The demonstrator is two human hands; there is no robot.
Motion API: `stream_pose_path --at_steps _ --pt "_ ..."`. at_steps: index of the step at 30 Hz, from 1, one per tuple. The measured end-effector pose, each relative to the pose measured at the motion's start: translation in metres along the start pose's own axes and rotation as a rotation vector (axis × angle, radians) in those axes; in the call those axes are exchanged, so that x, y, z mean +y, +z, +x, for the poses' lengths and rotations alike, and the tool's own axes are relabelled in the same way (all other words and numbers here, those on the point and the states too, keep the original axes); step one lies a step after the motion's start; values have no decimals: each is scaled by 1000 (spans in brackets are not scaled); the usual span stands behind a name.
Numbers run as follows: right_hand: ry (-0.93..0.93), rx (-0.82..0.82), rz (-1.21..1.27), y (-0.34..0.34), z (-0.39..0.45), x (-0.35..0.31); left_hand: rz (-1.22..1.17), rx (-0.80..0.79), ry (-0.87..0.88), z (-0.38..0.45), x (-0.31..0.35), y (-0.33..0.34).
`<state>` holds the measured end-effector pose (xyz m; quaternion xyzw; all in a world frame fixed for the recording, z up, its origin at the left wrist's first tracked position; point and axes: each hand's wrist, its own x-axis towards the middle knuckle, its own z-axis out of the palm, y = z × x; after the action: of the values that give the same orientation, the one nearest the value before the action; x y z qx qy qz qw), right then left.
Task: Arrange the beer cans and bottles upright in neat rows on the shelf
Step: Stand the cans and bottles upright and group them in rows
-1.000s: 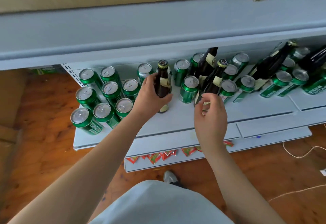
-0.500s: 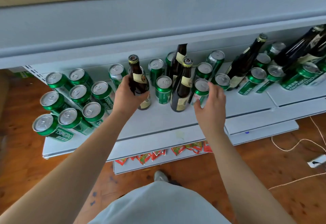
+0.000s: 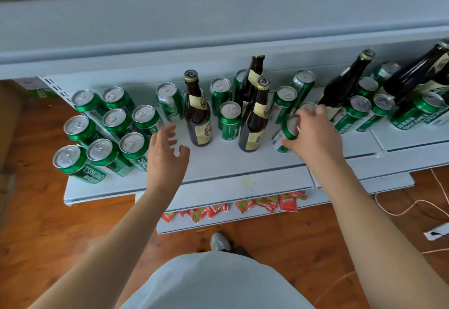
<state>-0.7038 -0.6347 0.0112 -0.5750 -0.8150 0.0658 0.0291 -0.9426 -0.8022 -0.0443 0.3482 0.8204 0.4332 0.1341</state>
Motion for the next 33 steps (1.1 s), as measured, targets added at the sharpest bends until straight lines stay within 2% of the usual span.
stream_pose_path --at_steps 3,6,8,11,14,16,19,23,30,33 --pt "-33 79 -42 -18 -36 -19 -48 -71 45 -6 2 -14" --pt "-188 56 -19 -11 -59 -66 -15 -349 206 -18 -12 -20" --pt "-279 25 53 5 -67 -104 72 -473 214 -25 -29 -16" --pt "-375 -8 163 35 -69 -159 209 -412 106 -26 -51 -11" --pt "-430 -9 159 58 -61 -195 392 -294 -67 -14 -57 -16" --pt "-451 -28 138 69 -53 -208 465 -293 -128 -6 -56 -18" --pt "-476 -53 153 81 -40 -216 486 -312 -153 3 -56 -19" --pt "-474 -99 292 87 -35 -211 451 -304 -187 11 -60 -16" --pt "-317 175 509 86 -61 -186 382 -288 -241 22 -48 -7" --pt "-231 333 595 76 -59 -181 338 -366 -265 24 -43 -11"
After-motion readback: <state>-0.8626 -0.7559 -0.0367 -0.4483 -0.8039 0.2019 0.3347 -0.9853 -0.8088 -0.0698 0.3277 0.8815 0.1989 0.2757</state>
